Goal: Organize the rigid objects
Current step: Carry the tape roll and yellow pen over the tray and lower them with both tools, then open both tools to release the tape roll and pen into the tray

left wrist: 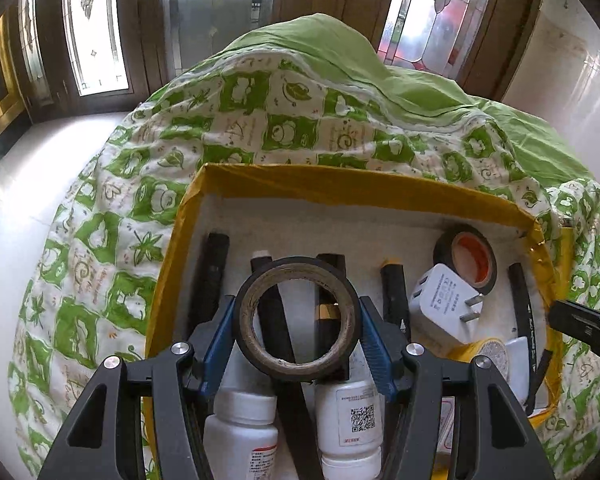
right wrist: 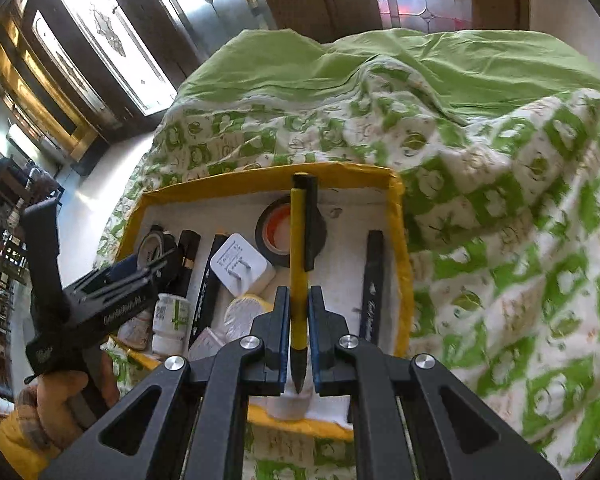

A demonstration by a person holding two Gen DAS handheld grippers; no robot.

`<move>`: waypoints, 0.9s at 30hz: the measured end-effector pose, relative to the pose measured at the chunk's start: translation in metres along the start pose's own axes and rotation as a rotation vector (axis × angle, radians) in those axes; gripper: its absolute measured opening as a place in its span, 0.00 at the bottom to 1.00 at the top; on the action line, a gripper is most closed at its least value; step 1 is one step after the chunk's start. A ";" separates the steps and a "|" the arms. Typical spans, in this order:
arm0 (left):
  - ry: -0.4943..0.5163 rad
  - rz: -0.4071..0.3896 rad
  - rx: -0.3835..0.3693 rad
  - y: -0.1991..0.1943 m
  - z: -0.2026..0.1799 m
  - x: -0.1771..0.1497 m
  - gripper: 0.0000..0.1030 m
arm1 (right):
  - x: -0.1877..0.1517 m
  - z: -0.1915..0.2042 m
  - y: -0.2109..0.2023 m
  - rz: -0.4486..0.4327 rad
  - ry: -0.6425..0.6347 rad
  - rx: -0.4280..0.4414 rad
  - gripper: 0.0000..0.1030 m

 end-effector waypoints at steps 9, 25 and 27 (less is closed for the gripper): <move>-0.009 0.002 -0.018 -0.010 0.007 -0.009 0.65 | -0.001 -0.006 0.032 0.045 0.022 -0.044 0.08; -0.056 -0.109 0.064 -0.101 0.023 -0.142 0.87 | -0.071 0.019 -0.037 -0.156 0.022 0.005 0.87; -0.057 -0.095 0.095 -0.105 0.023 -0.158 0.88 | -0.090 0.026 -0.044 -0.178 -0.002 -0.016 0.92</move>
Point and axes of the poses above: each gripper's, at about its wrist camera, not at the fingertips, and y roughly the way its jaws point, z to its left, x to its top, the point moved 5 cm from there along y, roughly the way its jaws point, and after that the axes turned 8 degrees about z, right-handed, at the moved point
